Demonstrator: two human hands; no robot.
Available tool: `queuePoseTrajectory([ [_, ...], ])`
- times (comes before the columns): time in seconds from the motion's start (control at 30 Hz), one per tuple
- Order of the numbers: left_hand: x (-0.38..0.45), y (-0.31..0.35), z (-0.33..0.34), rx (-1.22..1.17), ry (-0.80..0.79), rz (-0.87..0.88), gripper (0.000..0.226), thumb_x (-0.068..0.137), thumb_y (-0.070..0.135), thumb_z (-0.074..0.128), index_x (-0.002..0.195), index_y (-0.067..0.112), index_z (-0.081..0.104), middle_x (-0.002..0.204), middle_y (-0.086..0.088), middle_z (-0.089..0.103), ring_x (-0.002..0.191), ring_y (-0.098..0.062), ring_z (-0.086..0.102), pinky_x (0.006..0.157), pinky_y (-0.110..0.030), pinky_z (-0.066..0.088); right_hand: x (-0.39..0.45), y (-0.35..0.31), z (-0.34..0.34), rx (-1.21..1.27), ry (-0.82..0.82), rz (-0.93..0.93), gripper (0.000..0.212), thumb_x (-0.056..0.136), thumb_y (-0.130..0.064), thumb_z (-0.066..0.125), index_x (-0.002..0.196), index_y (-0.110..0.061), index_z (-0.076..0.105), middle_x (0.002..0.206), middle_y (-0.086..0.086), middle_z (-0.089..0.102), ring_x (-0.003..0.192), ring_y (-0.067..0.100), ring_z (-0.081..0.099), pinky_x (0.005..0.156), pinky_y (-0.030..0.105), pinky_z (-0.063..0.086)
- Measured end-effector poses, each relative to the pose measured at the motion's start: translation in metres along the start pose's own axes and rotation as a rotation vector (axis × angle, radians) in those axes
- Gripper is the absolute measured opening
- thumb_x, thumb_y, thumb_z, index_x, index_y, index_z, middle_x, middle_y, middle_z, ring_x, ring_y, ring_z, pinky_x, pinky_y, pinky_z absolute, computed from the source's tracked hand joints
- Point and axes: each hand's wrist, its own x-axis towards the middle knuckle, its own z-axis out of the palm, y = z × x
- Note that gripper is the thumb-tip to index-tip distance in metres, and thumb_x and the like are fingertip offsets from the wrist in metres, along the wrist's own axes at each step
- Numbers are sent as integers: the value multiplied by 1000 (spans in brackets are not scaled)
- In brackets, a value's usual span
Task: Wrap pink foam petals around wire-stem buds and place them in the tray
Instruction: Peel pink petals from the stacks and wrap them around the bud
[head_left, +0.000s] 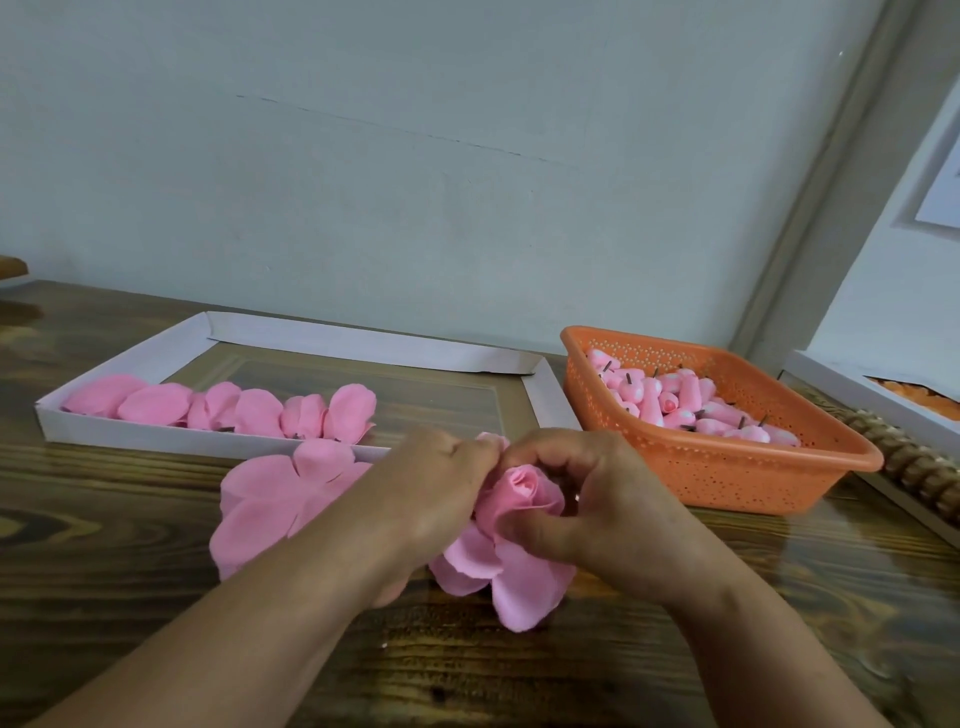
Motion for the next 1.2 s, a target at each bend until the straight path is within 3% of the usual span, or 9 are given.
queuePoseTrajectory([
  [0.13, -2, 2, -3, 0, -35, 34, 55, 98, 43, 35, 89, -3, 65, 73, -22, 61, 73, -33, 62, 93, -52, 47, 0, 1, -1, 20, 64, 13, 23, 74, -3, 74, 84, -22, 65, 74, -3, 66, 62, 4, 60, 55, 18, 46],
  [0.23, 0, 0, -5, 18, 61, 22, 53, 97, 48, 34, 74, 14, 67, 55, 9, 64, 61, 0, 62, 73, -11, 47, 2, 3, 0, 36, 137, 58, 37, 70, -12, 75, 99, -27, 57, 73, 15, 62, 60, 30, 57, 55, 42, 47],
  [0.4, -4, 4, -5, 41, 21, -16, 62, 69, 74, 20, 69, 38, 71, 55, 23, 64, 62, 11, 59, 61, -18, 35, 1, 1, -1, 50, 102, 76, 31, 74, -6, 76, 98, -18, 60, 75, 16, 65, 62, 32, 60, 56, 45, 49],
  [0.53, -3, 1, -5, -36, 27, -17, 81, 62, 83, 21, 70, 18, 69, 58, 10, 66, 76, -10, 64, 84, -36, 49, 1, 0, 0, 41, 140, 92, 23, 73, -4, 77, 82, -14, 60, 71, 9, 65, 59, 14, 58, 51, 28, 45],
  [0.6, 0, 2, -4, -158, 30, -39, 71, 82, 73, 30, 73, 18, 74, 69, 8, 71, 79, -12, 67, 89, -37, 53, 0, -1, -2, 63, 163, 94, 24, 72, -2, 77, 80, -16, 59, 69, 6, 65, 59, 11, 58, 51, 24, 46],
  [0.7, -3, -1, -7, -226, 27, -41, 65, 98, 21, 47, 34, 17, 62, 41, 19, 55, 41, 2, 53, 46, -10, 42, -1, -3, -3, 108, 188, 92, 24, 72, -1, 77, 82, -16, 62, 76, 9, 68, 65, 16, 63, 57, 27, 51],
  [0.83, 0, -2, -10, -287, -99, -102, 19, 91, 6, 58, 96, -10, 66, 102, -32, 64, 79, -26, 58, 77, -35, 44, 0, -4, -3, 136, 209, 97, 24, 71, -4, 78, 84, -19, 65, 78, 5, 72, 69, 20, 68, 62, 32, 54],
  [0.97, 2, -3, -9, -332, -128, -97, 21, 87, 12, 65, 105, 3, 71, 104, -20, 71, 102, -34, 67, 96, -44, 49, 0, -4, -4, 146, 201, 143, 28, 73, -2, 77, 93, -17, 64, 84, 6, 73, 79, 30, 70, 72, 45, 56],
  [1.2, 3, -4, -8, -340, -123, -125, 21, 87, 13, 66, 106, 4, 69, 107, -22, 69, 101, -37, 64, 89, -44, 49, -1, -1, -7, 143, 163, 196, 21, 72, -9, 80, 81, -21, 66, 80, 7, 73, 74, 24, 70, 66, 38, 55],
])
